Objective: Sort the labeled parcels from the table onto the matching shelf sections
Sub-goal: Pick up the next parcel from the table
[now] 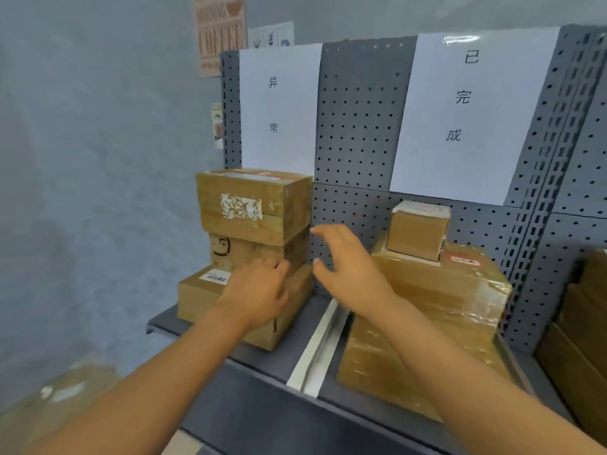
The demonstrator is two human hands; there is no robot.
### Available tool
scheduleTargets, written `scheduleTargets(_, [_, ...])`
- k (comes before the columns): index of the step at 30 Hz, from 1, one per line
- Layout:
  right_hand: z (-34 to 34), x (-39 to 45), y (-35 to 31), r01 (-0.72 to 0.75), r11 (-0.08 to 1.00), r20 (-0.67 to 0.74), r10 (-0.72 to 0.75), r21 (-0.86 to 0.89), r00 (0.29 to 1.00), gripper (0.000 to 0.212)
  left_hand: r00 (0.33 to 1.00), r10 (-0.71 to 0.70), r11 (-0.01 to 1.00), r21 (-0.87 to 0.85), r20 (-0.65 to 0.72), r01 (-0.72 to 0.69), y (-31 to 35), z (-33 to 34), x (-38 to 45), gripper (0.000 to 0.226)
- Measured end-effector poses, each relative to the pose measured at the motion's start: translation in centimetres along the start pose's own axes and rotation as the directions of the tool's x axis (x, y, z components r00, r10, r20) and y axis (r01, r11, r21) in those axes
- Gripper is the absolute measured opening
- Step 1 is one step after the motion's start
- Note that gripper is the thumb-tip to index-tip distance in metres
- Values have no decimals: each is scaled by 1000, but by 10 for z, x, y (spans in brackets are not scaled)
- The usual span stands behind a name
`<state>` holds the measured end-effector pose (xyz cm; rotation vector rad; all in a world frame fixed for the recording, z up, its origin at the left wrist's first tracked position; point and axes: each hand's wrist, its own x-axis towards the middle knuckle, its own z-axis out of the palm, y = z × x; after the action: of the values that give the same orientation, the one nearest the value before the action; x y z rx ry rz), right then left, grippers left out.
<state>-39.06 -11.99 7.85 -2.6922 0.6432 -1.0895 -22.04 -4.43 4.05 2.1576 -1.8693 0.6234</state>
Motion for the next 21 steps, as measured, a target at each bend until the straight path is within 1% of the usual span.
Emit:
scheduleTargets(3, [39, -26, -18, 10, 999, 181, -3, -39, 984, 47, 994, -94, 995, -6, 62, 95, -17, -4, -60, 36])
scheduleTargets(7, [98, -59, -60, 96, 994, 409, -67, -50, 910, 41, 958, -241, 966, 135, 156, 221, -50, -11, -151, 33])
scheduleTargets(9, [122, -68, -87, 123, 992, 475, -100, -17, 874, 49, 930, -309, 944, 186, 198, 273, -69, -19, -191, 36])
scheduleTargets(11, [142, -72, -115, 163, 986, 512, -147, 14, 846, 55, 906, -376, 918, 213, 193, 335, -91, -30, -226, 38])
scheduleTargets(13, [160, -69, -143, 222, 975, 528, -202, 26, 825, 56, 883, -435, 890, 229, 174, 394, -111, -41, -257, 38])
scheduleTargets(17, [194, -54, -204, 316, 947, 519, -301, 63, 800, 55, 844, -516, 838, 288, 145, 463, -156, -57, -308, 35])
scheduleTargets(21, [246, -36, -278, 411, 906, 517, -401, 101, 756, 56, 802, -584, 788, 327, 129, 522, -214, -71, -359, 37])
